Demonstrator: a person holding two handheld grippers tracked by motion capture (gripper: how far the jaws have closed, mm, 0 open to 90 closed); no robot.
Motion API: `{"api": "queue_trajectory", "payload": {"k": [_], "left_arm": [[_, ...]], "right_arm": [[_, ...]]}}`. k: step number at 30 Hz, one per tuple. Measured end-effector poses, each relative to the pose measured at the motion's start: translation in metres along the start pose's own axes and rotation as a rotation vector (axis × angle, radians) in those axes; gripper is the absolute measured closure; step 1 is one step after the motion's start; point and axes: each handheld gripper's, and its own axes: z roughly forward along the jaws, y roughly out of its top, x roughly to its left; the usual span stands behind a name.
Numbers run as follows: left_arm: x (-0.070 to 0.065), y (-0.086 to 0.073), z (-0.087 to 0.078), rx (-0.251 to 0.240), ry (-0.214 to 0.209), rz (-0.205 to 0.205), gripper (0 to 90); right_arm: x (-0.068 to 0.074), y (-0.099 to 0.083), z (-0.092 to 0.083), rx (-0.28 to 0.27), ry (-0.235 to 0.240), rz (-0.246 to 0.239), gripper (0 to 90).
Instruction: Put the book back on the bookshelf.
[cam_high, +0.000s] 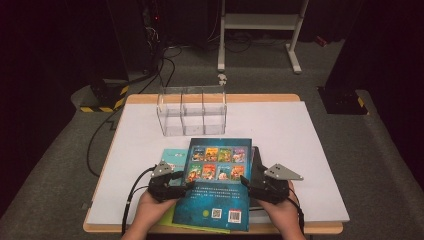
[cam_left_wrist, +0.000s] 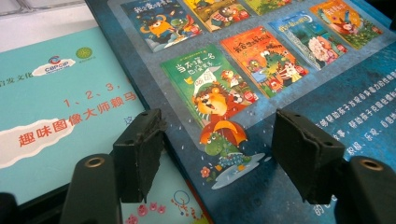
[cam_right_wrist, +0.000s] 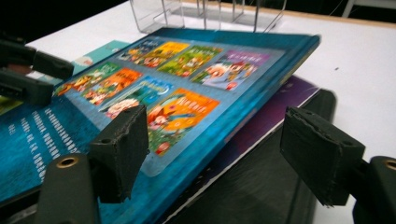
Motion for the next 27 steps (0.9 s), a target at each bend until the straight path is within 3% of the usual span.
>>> {"api": "queue_trajectory", "payload": {"k": [3,6,11,16,24,27], "left_arm": [[-0.001,-0.001,-0.003,0.016,0.007,-0.005,29.1],[-0.001,-0.005,-0.002,0.002,-0.019,-0.026,27.9],[-0.004,-0.007,-0.001,-0.015,-0.016,-0.006,28.6],[-0.005,-0.006,0.001,-0.015,-0.013,-0.001,28.6],[-0.001,0.007,0.015,-0.035,0.008,0.013,31.7],[0.005,0.018,0.021,-0.011,0.012,0.015,32.9]], "right_arm": [[0.002,-0.001,0.004,0.016,0.030,0.021,22.7],[0.006,-0.001,0.008,0.039,0.045,0.034,21.6],[0.010,-0.001,0.014,0.080,0.045,0.055,19.1],[0.008,0.001,0.018,0.101,0.080,0.091,21.1],[-0.001,0.013,0.025,0.111,0.011,0.084,23.7],[-0.011,0.020,0.033,0.119,0.004,0.092,23.7]]}}
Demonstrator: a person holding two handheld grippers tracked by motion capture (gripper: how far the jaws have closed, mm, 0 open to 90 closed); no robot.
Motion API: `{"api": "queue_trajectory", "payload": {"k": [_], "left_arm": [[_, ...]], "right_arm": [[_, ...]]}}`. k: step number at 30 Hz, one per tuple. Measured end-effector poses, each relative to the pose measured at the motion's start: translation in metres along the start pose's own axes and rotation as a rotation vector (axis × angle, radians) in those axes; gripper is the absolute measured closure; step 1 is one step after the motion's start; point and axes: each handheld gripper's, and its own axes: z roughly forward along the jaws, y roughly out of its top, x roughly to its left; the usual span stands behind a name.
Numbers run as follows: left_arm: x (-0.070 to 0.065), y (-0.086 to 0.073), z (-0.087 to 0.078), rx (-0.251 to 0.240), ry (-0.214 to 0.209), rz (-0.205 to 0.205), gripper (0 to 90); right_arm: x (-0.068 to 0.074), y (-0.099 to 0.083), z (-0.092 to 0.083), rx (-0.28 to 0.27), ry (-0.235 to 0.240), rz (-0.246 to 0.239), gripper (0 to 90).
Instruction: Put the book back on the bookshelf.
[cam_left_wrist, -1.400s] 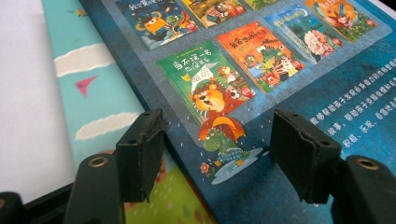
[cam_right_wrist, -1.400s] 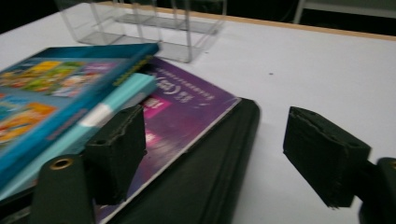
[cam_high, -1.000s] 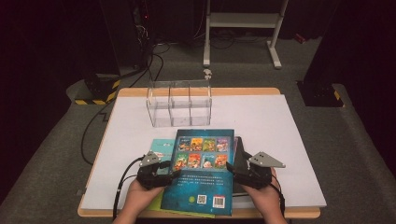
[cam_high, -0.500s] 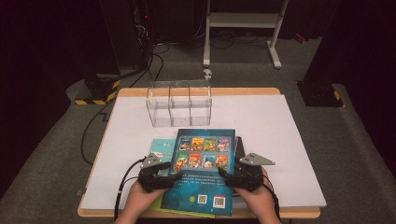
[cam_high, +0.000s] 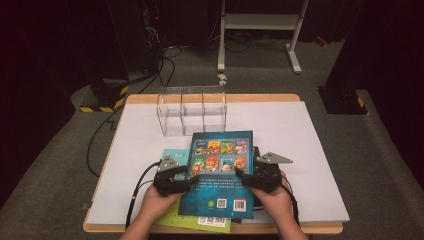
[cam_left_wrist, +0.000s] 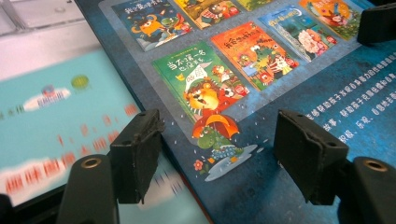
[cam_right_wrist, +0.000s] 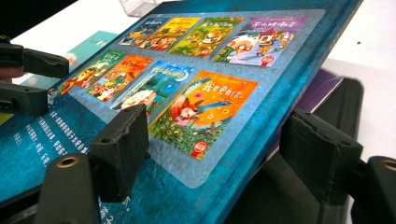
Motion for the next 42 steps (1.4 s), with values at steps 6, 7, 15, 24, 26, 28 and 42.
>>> {"api": "queue_trajectory", "payload": {"k": [6,7,15,24,26,28,42], "left_arm": [[0.003,0.006,0.004,0.007,0.017,-0.006,31.3],[0.002,0.005,0.004,-0.006,0.038,0.002,28.5],[0.007,0.001,-0.001,-0.017,0.011,-0.029,34.5],[0.005,-0.001,0.000,0.001,-0.024,-0.030,29.1],[0.004,-0.001,0.000,-0.002,-0.013,-0.019,28.9],[0.004,-0.002,0.000,0.000,-0.014,-0.032,28.3],[0.007,-0.005,-0.002,-0.009,-0.026,-0.044,23.0]], "right_arm": [[-0.008,0.006,0.005,0.024,0.029,0.005,21.9],[-0.008,0.005,0.006,0.017,0.030,0.003,21.9],[-0.006,0.002,0.008,0.005,0.057,0.027,18.5],[-0.006,0.001,0.010,0.024,0.093,0.085,25.0],[-0.005,0.002,0.008,0.025,0.082,0.083,29.5],[-0.007,0.002,0.005,0.018,0.080,0.089,34.8],[0.001,-0.001,-0.013,-0.014,0.044,0.014,43.2]]}}
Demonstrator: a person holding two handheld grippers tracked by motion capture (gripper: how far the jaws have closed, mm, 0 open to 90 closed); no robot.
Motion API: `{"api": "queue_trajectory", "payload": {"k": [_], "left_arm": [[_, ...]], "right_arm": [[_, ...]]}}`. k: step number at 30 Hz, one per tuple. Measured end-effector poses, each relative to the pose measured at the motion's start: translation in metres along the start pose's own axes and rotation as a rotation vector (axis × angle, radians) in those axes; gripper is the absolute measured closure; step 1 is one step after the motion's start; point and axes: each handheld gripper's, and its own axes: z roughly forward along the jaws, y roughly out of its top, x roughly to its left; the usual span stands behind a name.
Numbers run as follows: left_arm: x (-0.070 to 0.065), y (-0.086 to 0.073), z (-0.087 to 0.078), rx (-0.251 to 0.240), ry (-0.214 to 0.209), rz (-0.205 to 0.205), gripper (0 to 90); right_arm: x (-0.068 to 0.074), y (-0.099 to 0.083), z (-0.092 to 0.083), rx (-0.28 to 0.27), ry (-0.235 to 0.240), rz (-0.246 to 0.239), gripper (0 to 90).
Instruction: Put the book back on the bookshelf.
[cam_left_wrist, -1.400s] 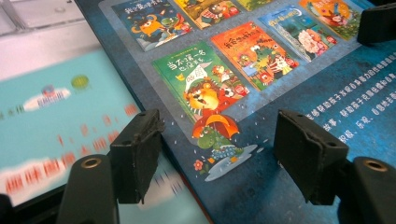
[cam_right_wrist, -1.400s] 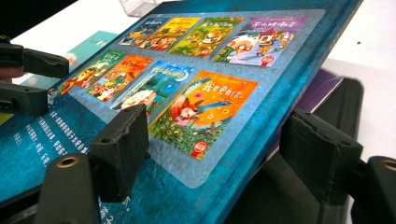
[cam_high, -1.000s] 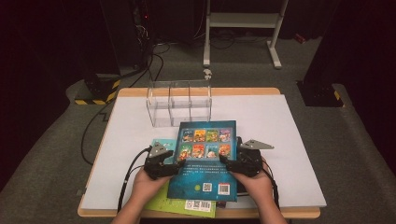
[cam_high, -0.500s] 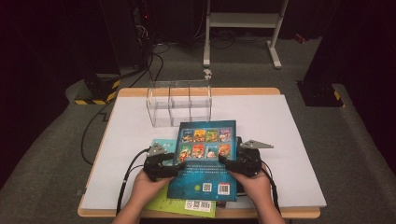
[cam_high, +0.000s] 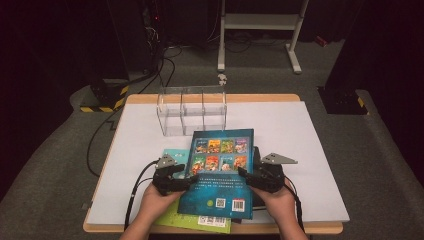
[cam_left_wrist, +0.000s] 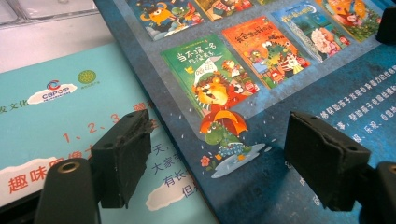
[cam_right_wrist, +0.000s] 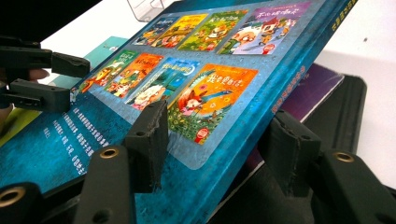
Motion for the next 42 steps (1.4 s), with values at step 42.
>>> {"api": "queue_trajectory", "payload": {"k": [42], "left_arm": [[0.011,0.009,-0.017,-0.122,-0.126,-0.146,26.9]], "right_arm": [[0.029,0.015,-0.018,-0.135,-0.008,-0.165,43.1]]}}
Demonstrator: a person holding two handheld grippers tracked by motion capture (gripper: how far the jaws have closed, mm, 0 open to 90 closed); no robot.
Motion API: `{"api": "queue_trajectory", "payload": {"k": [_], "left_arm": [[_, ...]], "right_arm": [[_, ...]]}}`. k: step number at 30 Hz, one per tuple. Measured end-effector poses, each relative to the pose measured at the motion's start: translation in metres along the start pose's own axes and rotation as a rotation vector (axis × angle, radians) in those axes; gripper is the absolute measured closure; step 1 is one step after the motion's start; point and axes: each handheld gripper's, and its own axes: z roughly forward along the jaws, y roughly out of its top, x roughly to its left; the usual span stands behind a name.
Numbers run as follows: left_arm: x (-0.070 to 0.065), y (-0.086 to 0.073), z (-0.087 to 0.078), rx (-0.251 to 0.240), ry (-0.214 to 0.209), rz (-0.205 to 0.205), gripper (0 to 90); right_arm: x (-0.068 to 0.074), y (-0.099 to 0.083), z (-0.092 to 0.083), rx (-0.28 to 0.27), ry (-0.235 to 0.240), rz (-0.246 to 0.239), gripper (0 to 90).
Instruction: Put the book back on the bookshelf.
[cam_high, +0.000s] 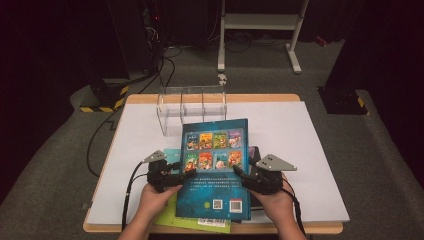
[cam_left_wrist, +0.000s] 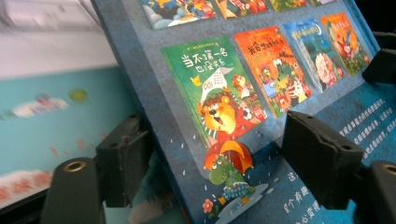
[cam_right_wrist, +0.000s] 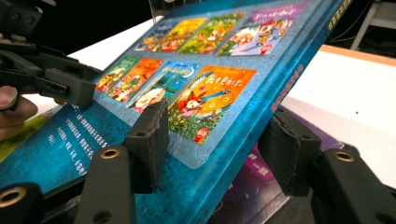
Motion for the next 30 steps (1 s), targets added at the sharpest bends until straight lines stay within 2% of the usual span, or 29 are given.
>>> {"api": "queue_trajectory", "payload": {"k": [5,8,18,23,28,30], "left_arm": [[-0.004,0.010,-0.012,-0.067,0.038,0.028,34.5],[-0.006,0.016,-0.018,-0.113,0.052,0.041,40.4],[-0.014,0.039,-0.032,-0.205,0.105,0.115,48.0],[-0.020,0.052,-0.039,-0.264,0.144,0.180,53.1],[-0.028,0.062,-0.044,-0.317,0.202,0.297,55.0],[-0.026,0.061,-0.044,-0.320,0.206,0.309,54.9]], "right_arm": [[0.003,0.013,0.000,-0.022,-0.020,-0.013,44.6],[0.001,0.021,0.001,-0.037,-0.020,0.010,48.4],[0.006,0.045,-0.003,-0.130,-0.054,-0.014,55.1],[0.008,0.063,-0.005,-0.185,-0.083,-0.039,58.2],[0.009,0.075,-0.007,-0.220,-0.107,-0.066,58.4],[0.009,0.076,-0.006,-0.233,-0.101,-0.076,57.6]]}}
